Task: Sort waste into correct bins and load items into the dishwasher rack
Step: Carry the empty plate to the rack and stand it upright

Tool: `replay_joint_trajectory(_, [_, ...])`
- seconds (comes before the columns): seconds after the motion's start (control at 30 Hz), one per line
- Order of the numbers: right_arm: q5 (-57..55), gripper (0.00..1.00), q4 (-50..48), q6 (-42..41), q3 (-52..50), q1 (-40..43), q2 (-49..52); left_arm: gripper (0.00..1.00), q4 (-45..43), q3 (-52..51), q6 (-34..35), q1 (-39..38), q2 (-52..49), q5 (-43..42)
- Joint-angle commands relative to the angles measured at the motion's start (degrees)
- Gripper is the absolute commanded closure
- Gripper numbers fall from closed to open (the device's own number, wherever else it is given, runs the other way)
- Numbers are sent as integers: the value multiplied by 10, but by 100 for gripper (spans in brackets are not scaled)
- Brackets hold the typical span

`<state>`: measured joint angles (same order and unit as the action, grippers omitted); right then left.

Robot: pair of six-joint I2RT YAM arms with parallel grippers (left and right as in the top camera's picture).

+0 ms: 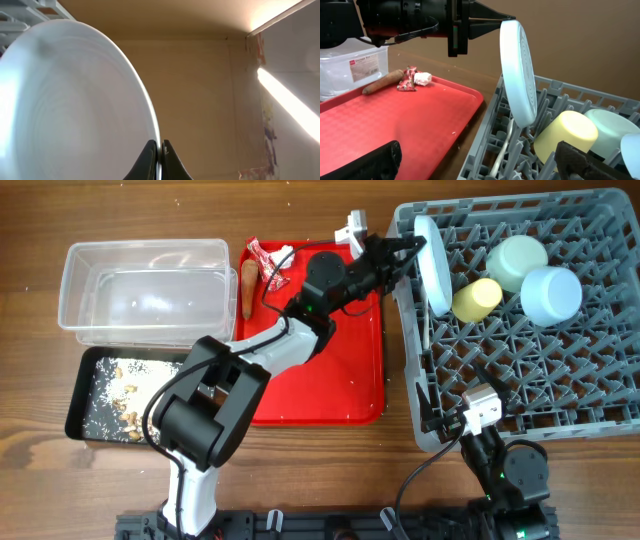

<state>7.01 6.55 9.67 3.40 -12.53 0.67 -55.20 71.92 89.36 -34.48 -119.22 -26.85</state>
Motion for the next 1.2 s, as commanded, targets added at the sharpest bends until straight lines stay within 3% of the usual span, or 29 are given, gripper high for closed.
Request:
replay_joint_trajectory(0.0, [-6, 0, -3, -8, -2, 2, -4, 96, -5, 13, -46, 10, 27, -18])
replay_joint_trajectory(0.4, [-6, 0, -3, -8, -2, 2, -4, 96, 1, 63, -54, 16, 27, -53])
replay_joint_trajectory(0.53, [-6, 0, -3, -8, -2, 2, -4, 96, 120, 63, -107, 16, 27, -41])
replay_joint_trajectory(0.87, [-6, 0, -3, -8, -2, 2, -4, 96, 101, 77, -127, 17, 52, -40])
replay_joint_trajectory(1.1, [-6, 0, -3, -8, -2, 2, -4, 96, 185, 77, -127, 20, 52, -30])
replay_joint_trajectory(1.13, [-6, 0, -3, -8, -2, 2, -4, 90, 228, 77, -127, 20, 52, -24])
replay_joint_trajectory(1.17, [-6, 0, -3, -8, -2, 2, -4, 76, 267, 77, -127, 20, 52, -20])
